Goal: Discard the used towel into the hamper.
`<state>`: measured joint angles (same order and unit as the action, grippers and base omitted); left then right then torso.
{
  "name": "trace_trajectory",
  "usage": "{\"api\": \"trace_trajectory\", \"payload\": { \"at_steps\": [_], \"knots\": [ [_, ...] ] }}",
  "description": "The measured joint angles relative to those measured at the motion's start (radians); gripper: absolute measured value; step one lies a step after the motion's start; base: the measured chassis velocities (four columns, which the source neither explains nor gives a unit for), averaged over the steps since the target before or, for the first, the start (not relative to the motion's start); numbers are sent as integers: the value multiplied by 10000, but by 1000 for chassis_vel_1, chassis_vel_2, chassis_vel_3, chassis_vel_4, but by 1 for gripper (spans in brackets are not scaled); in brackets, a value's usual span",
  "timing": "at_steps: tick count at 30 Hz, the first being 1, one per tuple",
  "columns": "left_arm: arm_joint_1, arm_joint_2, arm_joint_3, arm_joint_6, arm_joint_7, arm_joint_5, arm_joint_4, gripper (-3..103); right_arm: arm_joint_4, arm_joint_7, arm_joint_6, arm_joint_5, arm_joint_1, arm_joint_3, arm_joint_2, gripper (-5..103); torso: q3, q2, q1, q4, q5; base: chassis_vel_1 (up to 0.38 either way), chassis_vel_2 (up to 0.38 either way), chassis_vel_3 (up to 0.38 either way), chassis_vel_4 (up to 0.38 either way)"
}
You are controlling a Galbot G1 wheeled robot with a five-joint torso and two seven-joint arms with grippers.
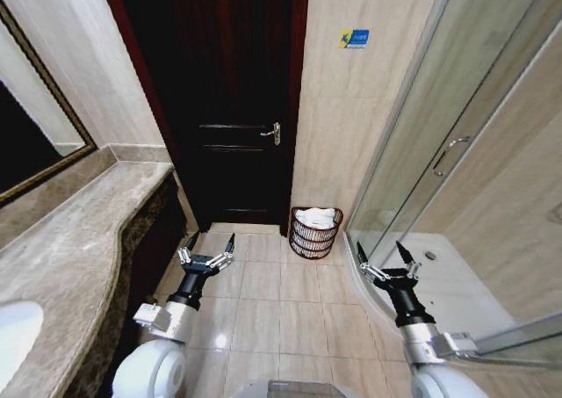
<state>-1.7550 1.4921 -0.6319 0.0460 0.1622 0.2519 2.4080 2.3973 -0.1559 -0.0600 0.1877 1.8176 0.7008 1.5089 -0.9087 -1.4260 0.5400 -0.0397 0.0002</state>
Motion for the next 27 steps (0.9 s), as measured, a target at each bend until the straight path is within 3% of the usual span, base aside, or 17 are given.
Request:
{"api": "trace_trajectory", "payload": {
  "at_steps": [27],
  "knots": [
    [0,0,0,0,0,0,-1,100,0,0,0,0,0,0,0,100,1,0,-2,-1,-1,95,-99,-102,103]
  ]
}}
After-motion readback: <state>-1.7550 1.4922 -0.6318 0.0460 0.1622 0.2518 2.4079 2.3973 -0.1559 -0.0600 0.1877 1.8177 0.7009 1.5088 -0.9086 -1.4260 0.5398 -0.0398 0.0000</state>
